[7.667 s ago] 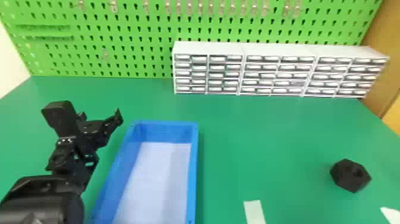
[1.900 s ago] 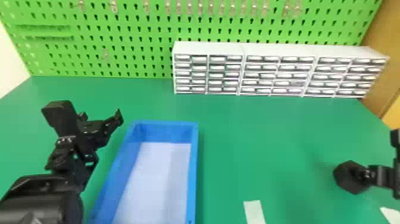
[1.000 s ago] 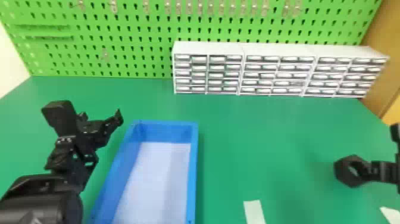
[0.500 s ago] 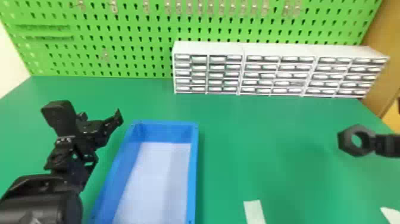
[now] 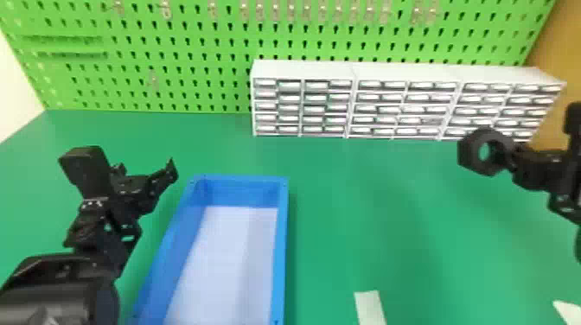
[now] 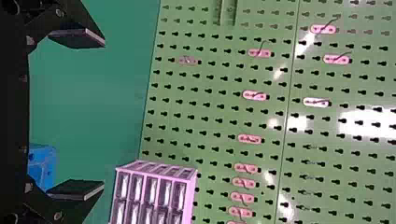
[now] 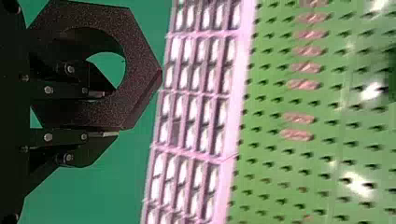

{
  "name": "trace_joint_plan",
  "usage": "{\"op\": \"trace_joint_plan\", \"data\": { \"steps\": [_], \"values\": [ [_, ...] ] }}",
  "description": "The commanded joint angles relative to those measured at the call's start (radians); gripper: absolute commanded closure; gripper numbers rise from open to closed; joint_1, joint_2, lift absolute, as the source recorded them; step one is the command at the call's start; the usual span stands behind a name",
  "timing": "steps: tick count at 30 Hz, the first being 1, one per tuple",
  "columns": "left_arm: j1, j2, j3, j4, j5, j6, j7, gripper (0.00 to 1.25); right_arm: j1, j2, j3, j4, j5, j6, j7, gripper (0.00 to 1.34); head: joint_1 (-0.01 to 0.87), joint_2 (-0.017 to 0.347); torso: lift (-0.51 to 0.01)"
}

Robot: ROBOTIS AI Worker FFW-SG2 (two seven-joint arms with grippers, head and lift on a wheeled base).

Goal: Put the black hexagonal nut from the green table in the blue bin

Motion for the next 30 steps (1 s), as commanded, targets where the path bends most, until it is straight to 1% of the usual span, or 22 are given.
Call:
{"op": "trace_joint_plan", "data": {
  "steps": [1, 5, 9, 17, 23, 30],
  "values": [
    [0.001, 0.000, 0.002, 0.000, -0.001, 0.000, 0.000, 0.20, 0.015, 0.017, 0.029, -0.008, -0.088, -0.082, -0.026, 1.01, 0.666, 0.032, -0.100],
    [0.001, 0.000, 0.003, 0.000, -0.003, 0.000, 0.000, 0.20, 0.032, 0.035, 0.070, -0.011, -0.149, -0.148, -0.049, 1.01, 0.666, 0.032, -0.100],
    [0.001, 0.000, 0.005, 0.000, -0.004, 0.000, 0.000, 0.20, 0.044, 0.049, 0.135, -0.018, -0.193, -0.172, -0.084, 1.01, 0.666, 0.032, -0.100],
    [0.001, 0.000, 0.006, 0.000, -0.007, 0.000, 0.000, 0.20, 0.044, 0.040, 0.324, -0.018, -0.256, -0.169, -0.118, 1.01, 0.666, 0.032, -0.100],
    [0.001, 0.000, 0.009, 0.000, -0.010, 0.000, 0.000, 0.20, 0.040, 0.040, 0.454, -0.018, -0.321, -0.166, -0.162, 1.01, 0.666, 0.032, -0.100],
    [-0.002, 0.000, 0.011, 0.002, -0.013, 0.000, 0.000, 0.20, 0.018, 0.023, 0.586, -0.004, -0.385, -0.166, -0.184, 1.01, 0.666, 0.032, -0.100]
  ]
}}
